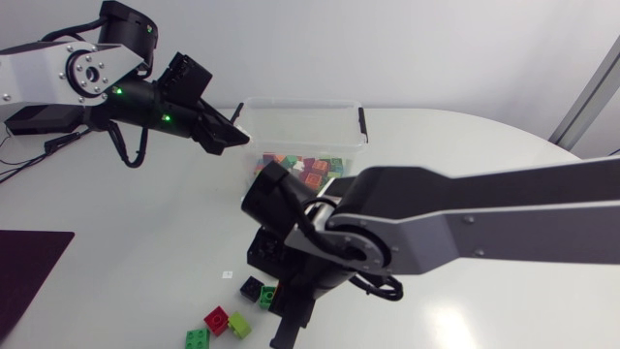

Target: Place the duplo bricks in the container

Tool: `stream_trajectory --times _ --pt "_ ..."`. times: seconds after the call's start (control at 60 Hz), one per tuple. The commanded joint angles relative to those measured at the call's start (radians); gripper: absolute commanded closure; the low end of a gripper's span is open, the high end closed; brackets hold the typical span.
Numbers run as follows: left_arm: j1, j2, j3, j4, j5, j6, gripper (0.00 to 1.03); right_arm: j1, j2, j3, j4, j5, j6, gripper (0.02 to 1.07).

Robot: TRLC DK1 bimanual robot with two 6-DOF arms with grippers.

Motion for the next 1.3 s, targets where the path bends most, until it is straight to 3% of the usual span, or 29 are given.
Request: stream_trajectory --times 0.0,0.25,0.467,0.567,0.683,0.883,1.017,1.283 --pt "0.001 0.053 0.044 0.038 0.012 -0.064 0.76 -0.037 -0.038 -0.013 -0.018 -0.012 -0.025 0.72" --pt "-0.001 0.165 0.142 0.113 0.004 -0.163 0.75 -0.162 -0.107 0.014 -0.004 -0.042 -0.027 0.72" --pt "-0.011 0.228 0.163 0.207 -0.060 -0.216 0.48 -0.271 -0.136 0.070 0.017 -0.065 -0.025 0.72" --pt "-0.019 0.224 0.147 0.238 -0.089 -0.233 0.23 -0.318 -0.140 0.099 0.034 -0.077 -0.022 0.72" --pt "-0.020 0.195 0.117 0.264 -0.112 -0.243 0.09 -0.376 -0.136 0.129 0.062 -0.101 -0.012 0.72" --pt "-0.019 0.073 0.016 0.302 -0.124 -0.252 0.06 -0.458 -0.110 0.186 0.136 -0.124 0.016 0.72" --pt "-0.053 -0.048 -0.110 0.322 -0.181 -0.197 0.06 -0.502 -0.077 0.231 0.188 -0.140 0.044 0.72" --pt "-0.088 -0.184 -0.243 0.219 -0.195 -0.087 0.06 -0.536 0.035 0.326 0.257 -0.141 0.068 0.72"
